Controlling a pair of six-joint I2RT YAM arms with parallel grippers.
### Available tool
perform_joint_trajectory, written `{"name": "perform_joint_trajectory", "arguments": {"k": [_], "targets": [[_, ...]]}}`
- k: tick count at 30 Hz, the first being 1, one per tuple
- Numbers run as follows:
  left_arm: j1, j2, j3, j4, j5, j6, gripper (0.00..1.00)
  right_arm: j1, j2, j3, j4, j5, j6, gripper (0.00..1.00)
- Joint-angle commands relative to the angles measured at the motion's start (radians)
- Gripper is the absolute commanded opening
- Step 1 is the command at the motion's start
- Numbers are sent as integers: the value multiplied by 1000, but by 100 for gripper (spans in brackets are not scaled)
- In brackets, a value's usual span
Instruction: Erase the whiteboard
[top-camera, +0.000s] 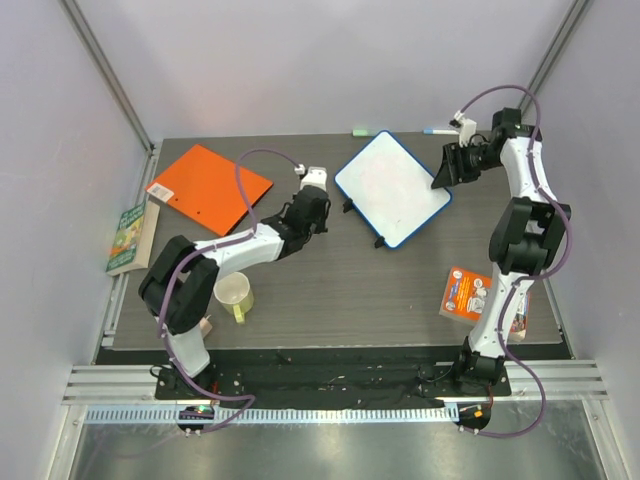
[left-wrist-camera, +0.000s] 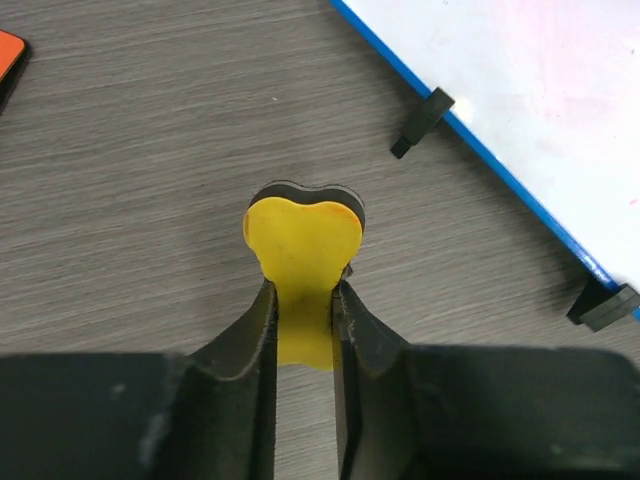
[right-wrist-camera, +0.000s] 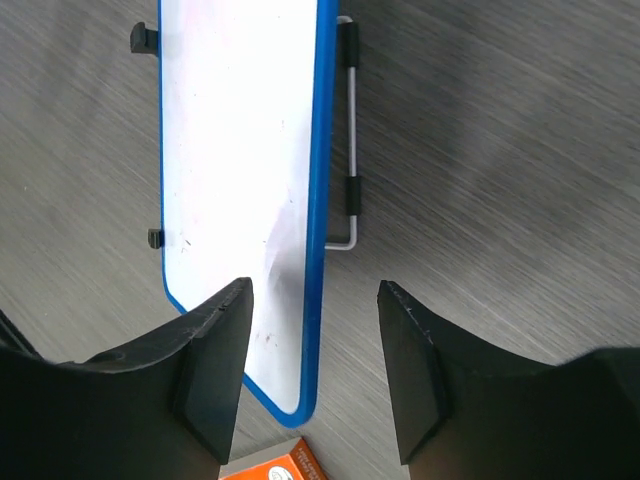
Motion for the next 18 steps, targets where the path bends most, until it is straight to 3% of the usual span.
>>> {"name": "perform_joint_trajectory", "arguments": {"k": [1,3,7,10,14,18], "targets": [[1,-3,-24,9,-8,-15,27,-24,-106,-20,101,-11,76,63],[3,11,-38,9,6,-16,48,-39,-140,-45,153,-5,116,72],[1,25,-56,3,21,-18,83,-58,-209,-134,300,54,192,76],[3,20,-67,-5,21,-26,100,-70,-266,-197,383,87,237,79],[1,5,-61,-25,33,-18,100,-86,-338,-258,455,108,274,84],[3,18,17,-110,36,7,100,-96,-415,-333,520,91,312,98]]}}
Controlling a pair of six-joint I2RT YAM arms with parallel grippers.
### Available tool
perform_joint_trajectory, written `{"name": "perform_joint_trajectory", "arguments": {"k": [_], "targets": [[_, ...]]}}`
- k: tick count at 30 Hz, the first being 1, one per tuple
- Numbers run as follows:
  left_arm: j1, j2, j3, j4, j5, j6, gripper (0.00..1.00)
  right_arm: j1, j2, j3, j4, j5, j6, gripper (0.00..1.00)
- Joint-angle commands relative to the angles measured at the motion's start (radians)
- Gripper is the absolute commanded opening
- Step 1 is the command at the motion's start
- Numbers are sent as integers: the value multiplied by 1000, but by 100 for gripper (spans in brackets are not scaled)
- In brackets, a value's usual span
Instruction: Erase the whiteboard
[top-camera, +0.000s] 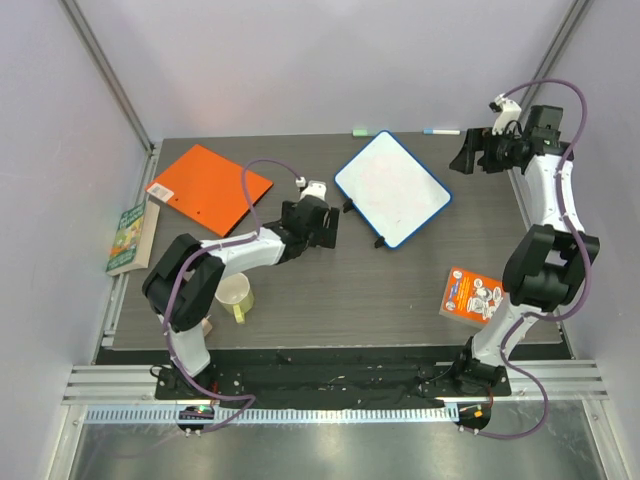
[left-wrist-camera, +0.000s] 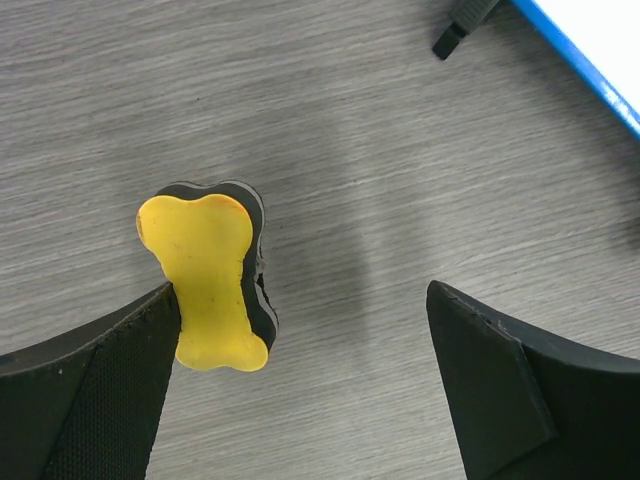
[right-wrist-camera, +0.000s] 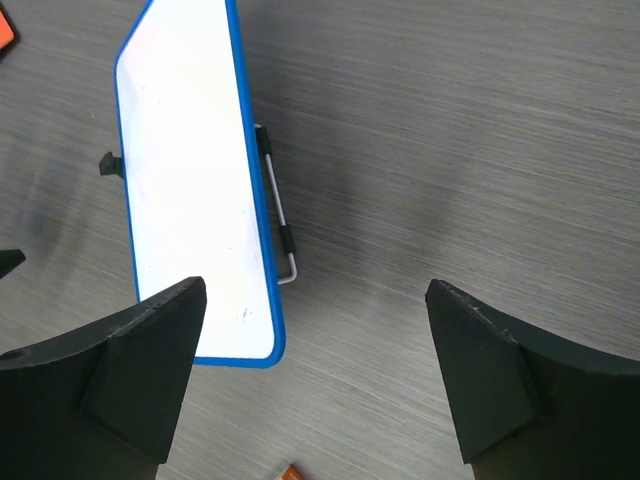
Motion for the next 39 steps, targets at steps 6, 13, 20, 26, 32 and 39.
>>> {"name": "perform_joint_trajectory", "arguments": {"k": [6,13,20,26,32,39], "targets": [[15,111,236,-293,91,41,100,-11,-181,-131,132,-5,61,100],[15,165,271,-430,-12,24,100,-11,-294,-223,112,-24,38,100],[15,82,128,-391,30,-33,100,-1,-454,-311,96,-103,18,100],[15,30,60,-385,64,-68,100,53,-544,-374,102,-90,58,100],[15,-83,6,-380,36,-76,100,144,-657,-450,211,-15,140,100],[16,-206,-5,-400,16,-48,100,259,-652,-516,270,42,194,100]]}}
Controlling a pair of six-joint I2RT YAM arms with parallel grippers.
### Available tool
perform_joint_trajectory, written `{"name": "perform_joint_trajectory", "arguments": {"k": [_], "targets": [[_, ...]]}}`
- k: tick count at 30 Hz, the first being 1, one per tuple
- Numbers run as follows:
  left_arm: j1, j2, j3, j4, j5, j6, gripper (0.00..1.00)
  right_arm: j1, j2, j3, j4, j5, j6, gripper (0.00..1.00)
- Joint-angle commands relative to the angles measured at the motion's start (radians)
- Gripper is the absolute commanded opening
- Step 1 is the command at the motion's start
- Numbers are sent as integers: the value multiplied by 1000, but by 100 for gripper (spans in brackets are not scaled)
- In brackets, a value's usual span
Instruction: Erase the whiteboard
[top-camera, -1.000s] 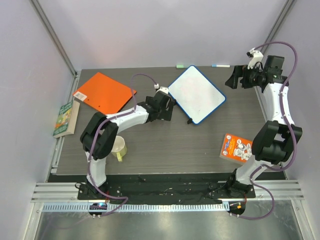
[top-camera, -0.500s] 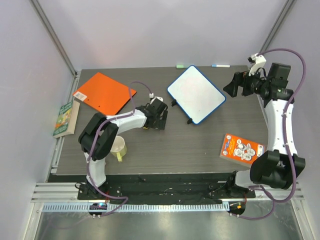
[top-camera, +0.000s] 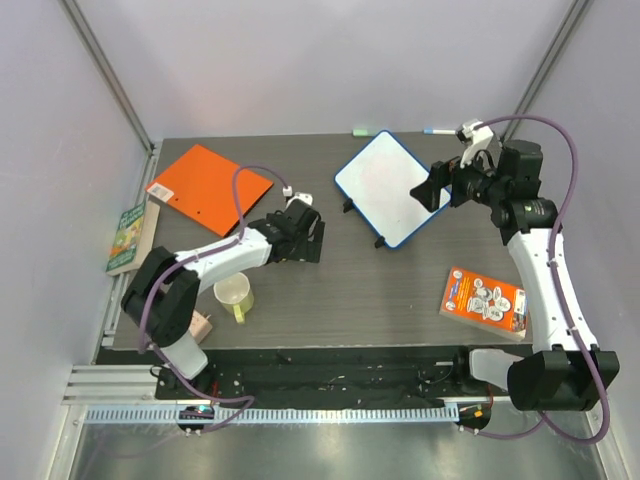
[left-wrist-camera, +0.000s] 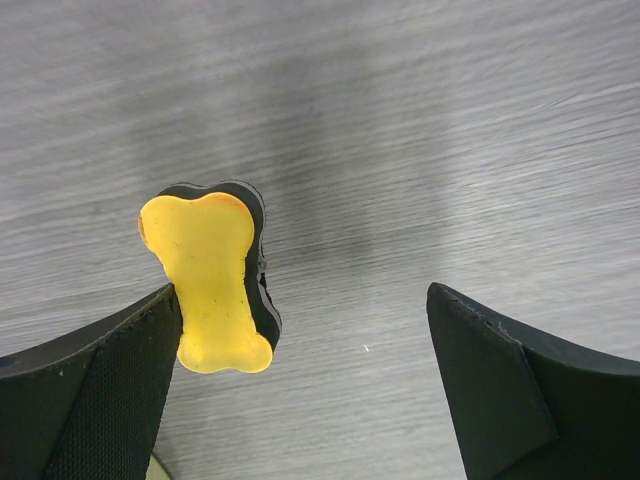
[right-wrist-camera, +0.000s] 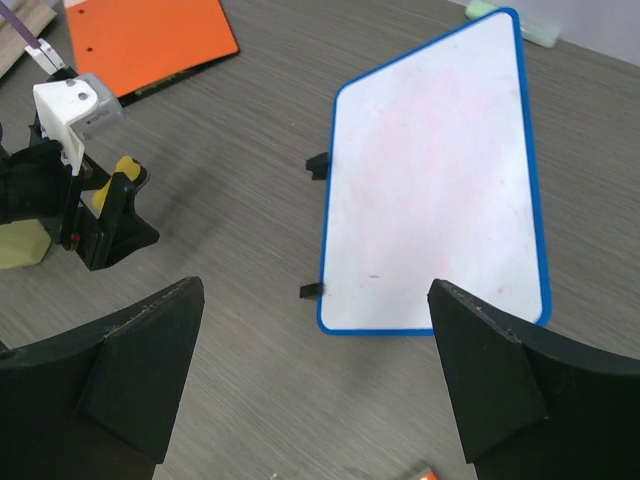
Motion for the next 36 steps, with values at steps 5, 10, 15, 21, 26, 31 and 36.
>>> {"name": "perform_joint_trajectory", "arguments": {"k": [5,10,15,21,26,31,36], "targets": [[8,-94,11,-13,-34,19,100,44,31,-81,92,47,57,100],[11,-50,5,-6,-28,9,100,103,42,-173,107,94,37,100],[15,-31,0,14,1,-7,100,191,56,-203,112,100,29,100],[47,-45,14,57,145,-36,100,311,89,-194,109,50,-1,100],[95,-115,5,175,376,-94,100,377,132,-185,129,16,3,100],[182,-102,-13,350,650,-295,100,400,174,-168,172,-21,38,100],[195,-47,-41,594,797,-504,100,486,187,-170,248,85,80,90]]}}
